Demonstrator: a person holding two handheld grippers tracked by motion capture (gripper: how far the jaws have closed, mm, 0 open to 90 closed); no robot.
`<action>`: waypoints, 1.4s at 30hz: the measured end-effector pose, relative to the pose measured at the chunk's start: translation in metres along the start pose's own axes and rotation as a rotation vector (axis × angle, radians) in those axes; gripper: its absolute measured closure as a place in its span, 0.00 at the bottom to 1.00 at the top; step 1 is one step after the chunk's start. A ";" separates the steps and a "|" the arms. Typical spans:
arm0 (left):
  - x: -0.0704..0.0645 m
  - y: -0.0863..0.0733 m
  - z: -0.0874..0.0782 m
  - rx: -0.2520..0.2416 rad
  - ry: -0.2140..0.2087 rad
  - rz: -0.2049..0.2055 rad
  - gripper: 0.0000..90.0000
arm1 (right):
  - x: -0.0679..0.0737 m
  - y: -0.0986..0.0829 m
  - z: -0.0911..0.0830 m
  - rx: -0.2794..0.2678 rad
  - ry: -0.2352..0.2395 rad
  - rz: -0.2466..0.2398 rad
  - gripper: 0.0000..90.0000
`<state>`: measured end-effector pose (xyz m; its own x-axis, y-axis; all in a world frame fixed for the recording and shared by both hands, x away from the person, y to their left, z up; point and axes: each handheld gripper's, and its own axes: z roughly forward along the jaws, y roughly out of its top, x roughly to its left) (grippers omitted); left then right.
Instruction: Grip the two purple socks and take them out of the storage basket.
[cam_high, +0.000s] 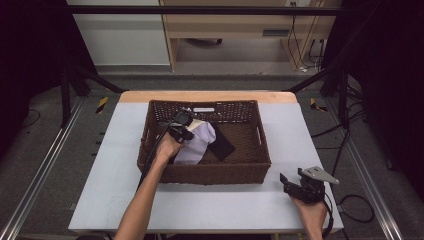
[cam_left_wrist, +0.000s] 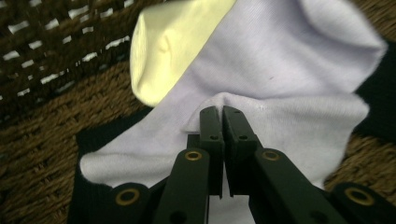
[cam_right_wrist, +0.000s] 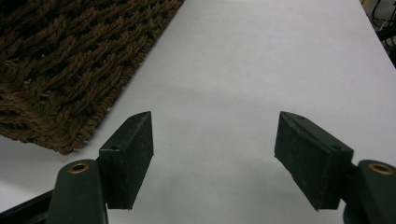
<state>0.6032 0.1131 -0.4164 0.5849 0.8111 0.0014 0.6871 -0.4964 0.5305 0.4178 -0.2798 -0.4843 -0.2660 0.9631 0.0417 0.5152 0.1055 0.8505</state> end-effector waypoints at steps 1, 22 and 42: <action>-0.001 0.000 -0.002 -0.016 -0.002 0.006 0.96 | 0.000 0.000 0.000 0.001 0.000 -0.001 0.31; -0.007 -0.008 -0.071 -0.456 -0.008 0.052 0.98 | 0.000 0.000 0.000 -0.001 -0.005 0.002 0.32; -0.016 -0.034 -0.152 -0.715 -0.075 0.053 0.98 | 0.000 0.000 0.000 0.000 -0.011 0.003 0.31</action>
<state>0.5052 0.1636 -0.3055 0.6552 0.7554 -0.0025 0.2222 -0.1896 0.9564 0.4176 -0.2801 -0.4843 -0.2553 0.9661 0.0383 0.5161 0.1027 0.8503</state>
